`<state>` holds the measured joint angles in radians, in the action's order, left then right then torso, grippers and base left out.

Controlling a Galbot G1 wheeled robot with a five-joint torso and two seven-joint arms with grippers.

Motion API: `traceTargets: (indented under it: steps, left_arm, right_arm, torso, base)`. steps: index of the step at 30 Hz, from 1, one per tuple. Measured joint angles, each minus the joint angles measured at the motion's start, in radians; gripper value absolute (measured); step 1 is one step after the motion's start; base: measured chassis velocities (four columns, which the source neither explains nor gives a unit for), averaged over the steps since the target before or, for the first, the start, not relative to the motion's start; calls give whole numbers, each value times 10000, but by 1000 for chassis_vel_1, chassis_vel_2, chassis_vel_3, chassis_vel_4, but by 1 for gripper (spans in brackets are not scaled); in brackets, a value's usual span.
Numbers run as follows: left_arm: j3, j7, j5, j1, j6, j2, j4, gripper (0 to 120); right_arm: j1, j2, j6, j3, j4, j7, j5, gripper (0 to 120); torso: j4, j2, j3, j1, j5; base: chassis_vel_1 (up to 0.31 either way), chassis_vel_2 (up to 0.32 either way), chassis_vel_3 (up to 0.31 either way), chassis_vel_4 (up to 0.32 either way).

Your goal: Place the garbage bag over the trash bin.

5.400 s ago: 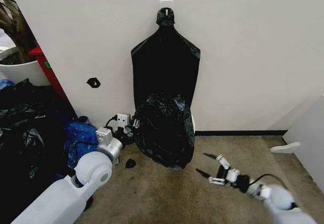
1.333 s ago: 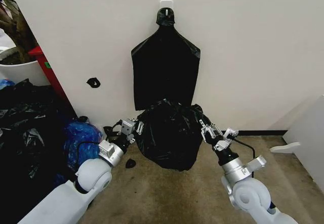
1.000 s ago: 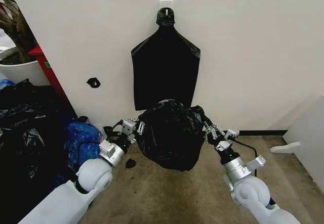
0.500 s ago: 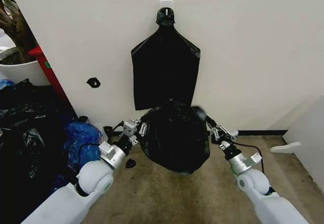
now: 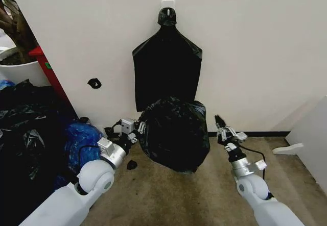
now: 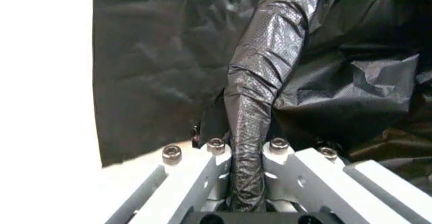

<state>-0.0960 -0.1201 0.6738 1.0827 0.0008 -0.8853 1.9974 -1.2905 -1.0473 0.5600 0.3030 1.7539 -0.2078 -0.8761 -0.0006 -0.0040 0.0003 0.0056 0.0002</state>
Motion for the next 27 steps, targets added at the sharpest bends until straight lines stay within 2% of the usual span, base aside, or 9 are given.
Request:
traceTargets:
  steps: [1, 3, 8, 10, 13, 15, 20, 27]
  left_arm:
    - [0, 0, 0, 0, 0, 0, 0, 1]
    - [-6, -200, 19, 3, 220, -34, -21, 1]
    - [-46, -833, 205, 14, 729, -180, 0, 1]
    - [-49, -869, 228, 16, 761, -189, 10, 1]
    - [-61, -930, 253, 47, 815, -215, 39, 1]
    - [-62, -930, 253, 68, 817, -214, 50, 1]
    - [-66, -919, 224, 224, 818, -198, 194, 1]
    - [-99, -913, 204, 433, 818, -163, 394, 1]
  right_arm:
    - [0, 0, 0, 0, 0, 0, 0, 23]
    - [-437, -20, -18, 22, 782, 629, 476, 32]
    - [-1569, -20, -133, -77, 2316, 2277, 3049, 53]
    - [-1702, -10, -119, -99, 2398, 2362, 3367, 55]
    - [-2436, 32, 29, -298, 2720, 2650, 4818, 70]
    - [-2585, 31, 62, -361, 2775, 2680, 5059, 73]
    - [-2999, -69, 183, -570, 2946, 2714, 5839, 95]
    - [-3611, -131, 221, -789, 3189, 2805, 6340, 100]
  torso:
    - [0, 0, 0, 0, 0]
    - [3, 0, 0, 0, -2]
    - [3, 0, -1, 0, -2]
    - [1, 0, -1, 0, -2]
    - [1, 0, -1, 0, -1]
    - [1, 0, -1, 0, -1]
    - [2, 0, -1, 0, -1]
    - [2, 0, -1, 0, 0]
  base:
    - [0, 0, 0, 0]
    - [0, 0, 0, 0]
    - [0, 0, 0, 0]
    - [0, 0, 0, 0]
    - [0, 0, 0, 0]
    - [0, 0, 0, 0]
    - [0, 0, 0, 0]
    - [0, 0, 0, 0]
